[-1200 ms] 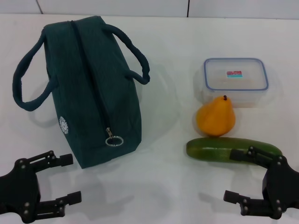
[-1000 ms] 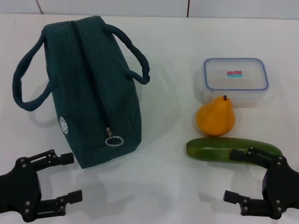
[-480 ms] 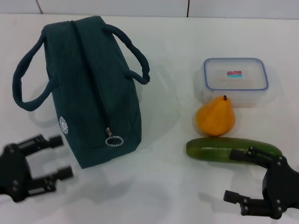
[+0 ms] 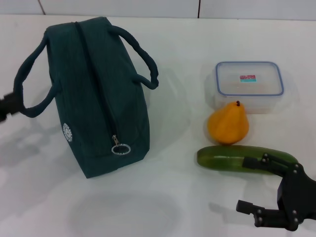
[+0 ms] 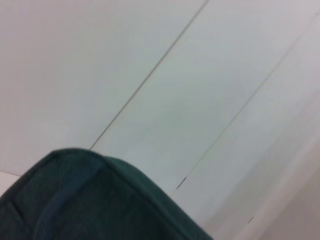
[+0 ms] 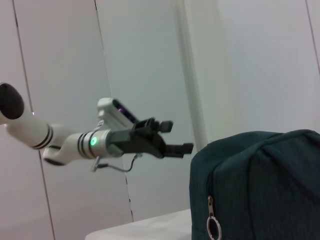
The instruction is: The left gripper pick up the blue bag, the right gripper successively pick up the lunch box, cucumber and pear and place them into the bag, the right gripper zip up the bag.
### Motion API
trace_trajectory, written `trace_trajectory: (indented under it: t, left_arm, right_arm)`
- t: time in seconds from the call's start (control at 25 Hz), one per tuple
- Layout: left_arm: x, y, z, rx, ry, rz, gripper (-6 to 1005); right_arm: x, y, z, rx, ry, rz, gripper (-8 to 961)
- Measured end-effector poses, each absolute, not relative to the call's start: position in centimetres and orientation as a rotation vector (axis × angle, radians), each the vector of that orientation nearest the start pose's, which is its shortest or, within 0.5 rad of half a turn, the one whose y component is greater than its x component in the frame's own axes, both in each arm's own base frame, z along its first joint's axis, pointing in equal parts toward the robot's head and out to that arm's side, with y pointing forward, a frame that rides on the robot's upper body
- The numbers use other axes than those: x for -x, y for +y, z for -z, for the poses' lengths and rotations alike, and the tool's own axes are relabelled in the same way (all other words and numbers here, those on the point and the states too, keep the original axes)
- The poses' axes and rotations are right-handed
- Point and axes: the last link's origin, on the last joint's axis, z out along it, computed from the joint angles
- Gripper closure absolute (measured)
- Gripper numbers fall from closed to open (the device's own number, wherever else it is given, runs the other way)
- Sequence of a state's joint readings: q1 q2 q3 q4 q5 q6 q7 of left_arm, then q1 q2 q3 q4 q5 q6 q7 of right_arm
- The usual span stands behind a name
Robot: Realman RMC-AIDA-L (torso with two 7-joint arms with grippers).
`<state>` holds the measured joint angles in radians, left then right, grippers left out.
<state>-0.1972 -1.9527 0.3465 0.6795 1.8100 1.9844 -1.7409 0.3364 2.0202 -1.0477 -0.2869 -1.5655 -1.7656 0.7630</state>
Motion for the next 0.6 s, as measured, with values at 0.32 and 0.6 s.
trace_trajectory:
  t: [0.32,0.6]
  left_arm:
    - [31.6,26.3,-14.8,2.222,-1.45,1.058,180]
    - [27.0,30.6,-16.9,2.227,-1.593,0.628,181]
  right_arm:
    - [-28.7,22.4,3.4,2.727,0.272,-1.105,105]
    - [-28.7,22.4,3.4,2.726,0.273,-1.105,109]
